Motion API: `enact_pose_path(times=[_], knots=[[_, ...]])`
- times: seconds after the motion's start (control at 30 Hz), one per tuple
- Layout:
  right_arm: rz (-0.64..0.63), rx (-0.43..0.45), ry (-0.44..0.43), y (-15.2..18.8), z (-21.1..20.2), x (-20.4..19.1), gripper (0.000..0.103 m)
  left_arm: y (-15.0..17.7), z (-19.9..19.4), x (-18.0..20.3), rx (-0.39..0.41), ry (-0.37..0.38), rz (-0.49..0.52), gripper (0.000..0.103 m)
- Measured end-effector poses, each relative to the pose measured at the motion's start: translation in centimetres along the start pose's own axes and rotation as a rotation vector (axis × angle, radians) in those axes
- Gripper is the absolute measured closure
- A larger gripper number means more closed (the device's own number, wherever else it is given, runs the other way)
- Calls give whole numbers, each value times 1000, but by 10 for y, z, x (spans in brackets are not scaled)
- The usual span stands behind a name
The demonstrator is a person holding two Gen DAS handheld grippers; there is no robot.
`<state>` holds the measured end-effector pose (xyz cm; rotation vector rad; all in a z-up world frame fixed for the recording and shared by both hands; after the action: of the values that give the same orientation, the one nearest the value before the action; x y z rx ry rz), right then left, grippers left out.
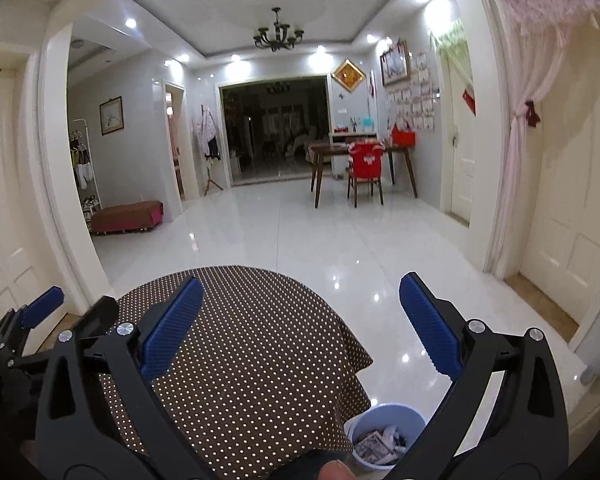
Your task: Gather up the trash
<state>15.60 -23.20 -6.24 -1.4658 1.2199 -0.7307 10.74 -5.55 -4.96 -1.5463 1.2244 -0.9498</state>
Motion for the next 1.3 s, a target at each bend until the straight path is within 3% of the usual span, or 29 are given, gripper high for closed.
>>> enact_pose_path(times=[0.27,1.3], knots=[[-25,36,14,-6,-7,-12,6,-11,-11,-9,19,1,-15,5],[-20,30,25,1,-4,-16,6,-7,-22,-3,53,12,10,4]])
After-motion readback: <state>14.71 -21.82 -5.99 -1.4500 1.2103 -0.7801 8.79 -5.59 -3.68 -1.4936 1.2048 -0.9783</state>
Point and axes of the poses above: each gripper's, at about its wrist camera, not at the fingertips, and z roughly the way its jaws point, x to its right, y to its underside, the point moved 9 cm from there along z, roughly the way its jaws point, and after that the axes turned 13 degrees about -y, right-handed, at the moved point
